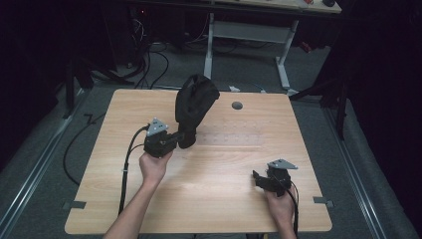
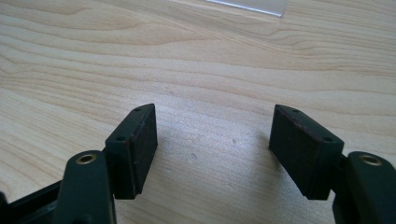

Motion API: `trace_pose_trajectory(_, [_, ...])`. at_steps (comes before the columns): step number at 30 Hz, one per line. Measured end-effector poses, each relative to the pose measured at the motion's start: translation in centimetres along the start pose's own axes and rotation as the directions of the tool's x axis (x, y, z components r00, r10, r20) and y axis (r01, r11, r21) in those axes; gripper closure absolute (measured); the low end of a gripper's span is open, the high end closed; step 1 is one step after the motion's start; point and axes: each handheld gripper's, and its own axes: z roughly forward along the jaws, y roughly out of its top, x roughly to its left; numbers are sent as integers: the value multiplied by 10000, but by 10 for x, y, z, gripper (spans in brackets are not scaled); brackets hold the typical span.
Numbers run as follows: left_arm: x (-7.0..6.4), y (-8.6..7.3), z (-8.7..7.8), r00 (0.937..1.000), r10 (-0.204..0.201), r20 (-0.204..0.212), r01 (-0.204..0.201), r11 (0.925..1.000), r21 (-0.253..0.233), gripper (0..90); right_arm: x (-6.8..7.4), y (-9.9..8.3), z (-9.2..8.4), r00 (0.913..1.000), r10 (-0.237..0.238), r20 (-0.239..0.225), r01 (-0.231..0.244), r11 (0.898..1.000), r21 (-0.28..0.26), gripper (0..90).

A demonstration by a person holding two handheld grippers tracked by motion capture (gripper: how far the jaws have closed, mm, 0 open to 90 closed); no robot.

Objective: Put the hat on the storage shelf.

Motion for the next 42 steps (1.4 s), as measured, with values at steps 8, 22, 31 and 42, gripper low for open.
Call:
trace_pose_trajectory(8, [4,-7,0,9996,-278,-22,278,9987,416,800,0,0,0,10000,-57,-4,57,10000,-11,324])
trace_pose_trajectory(22, [1,1,-15,9997,-162,-191,171,9987,482,429,-1,0,0,9999,-107,-3,107,9999,-25,324])
trace_pose_trajectory(31, [0,0,-34,9998,-131,-171,137,9992,383,372,0,0,0,9999,-104,-24,104,9999,-19,322])
trace_pose_trajectory(42, [6,-10,-58,9985,-372,-392,389,9982,453,336,0,0,0,9999,-98,-20,98,10000,-16,322])
